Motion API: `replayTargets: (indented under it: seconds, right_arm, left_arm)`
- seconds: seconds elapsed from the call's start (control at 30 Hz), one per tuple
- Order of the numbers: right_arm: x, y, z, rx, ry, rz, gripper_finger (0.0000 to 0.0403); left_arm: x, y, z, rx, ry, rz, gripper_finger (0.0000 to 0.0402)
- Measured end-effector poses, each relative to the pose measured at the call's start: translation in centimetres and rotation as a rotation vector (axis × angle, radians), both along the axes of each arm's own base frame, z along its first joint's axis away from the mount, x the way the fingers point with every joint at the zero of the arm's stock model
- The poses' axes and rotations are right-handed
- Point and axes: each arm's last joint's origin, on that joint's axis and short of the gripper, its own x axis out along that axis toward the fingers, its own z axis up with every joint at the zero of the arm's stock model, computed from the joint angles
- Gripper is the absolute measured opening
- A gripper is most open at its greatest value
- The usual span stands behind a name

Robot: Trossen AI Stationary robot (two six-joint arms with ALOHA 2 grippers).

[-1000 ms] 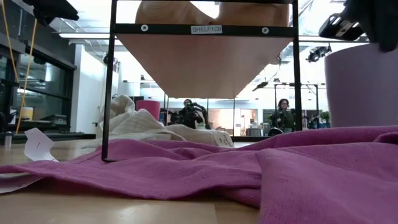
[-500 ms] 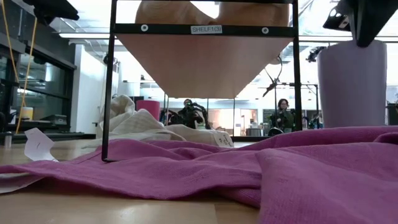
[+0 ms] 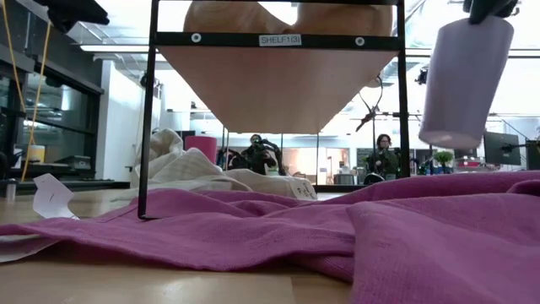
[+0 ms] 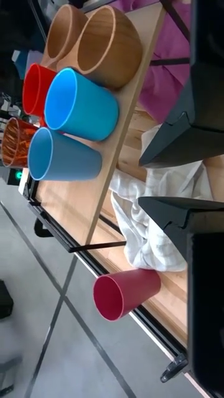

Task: Stack small to large cups/mugs on shelf
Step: Put the purple cup on the shelf

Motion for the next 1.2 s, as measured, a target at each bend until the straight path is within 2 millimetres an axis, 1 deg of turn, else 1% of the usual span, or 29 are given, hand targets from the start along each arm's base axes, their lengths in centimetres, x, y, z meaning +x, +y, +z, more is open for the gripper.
replayTargets:
  seconds: [0.23,0.53,0.7,0.77,0.9,1.0,1.2]
  right_arm:
    - [-3.1,-1.5,1.7,-0.033,-0.071,-0.100,0.0000]
    - [-5.9,-4.1,4.0,-0.172,-0.344,-0.265,0.0000]
    - [-7.8,-5.6,4.8,-0.227,-0.422,-0.320,0.0000]
    - [-8.6,-6.3,5.2,-0.266,-0.478,-0.358,0.0000]
    - [-10.1,-7.6,6.3,-0.389,-0.636,-0.451,0.0000]
    - [-11.1,-8.4,7.5,-0.450,-0.745,-0.490,0.0000]
    - [-12.3,-9.7,10.5,-0.566,-0.864,-0.442,0.0000]
  left_arm:
    - [0.1,0.1,0.4,0.016,-0.036,0.004,0.0074]
    - [0.5,0.4,1.4,0.059,-0.140,0.018,0.0074]
    - [0.9,0.7,2.1,0.082,-0.206,0.024,0.0074]
    - [1.2,0.9,2.4,0.093,-0.223,0.023,0.0074]
    - [2.1,1.6,2.6,0.098,-0.227,0.031,0.0074]
    - [3.2,2.4,2.7,0.093,-0.214,0.029,0.0074]
    - [5.6,4.1,2.6,0.093,-0.177,0.007,0.0074]
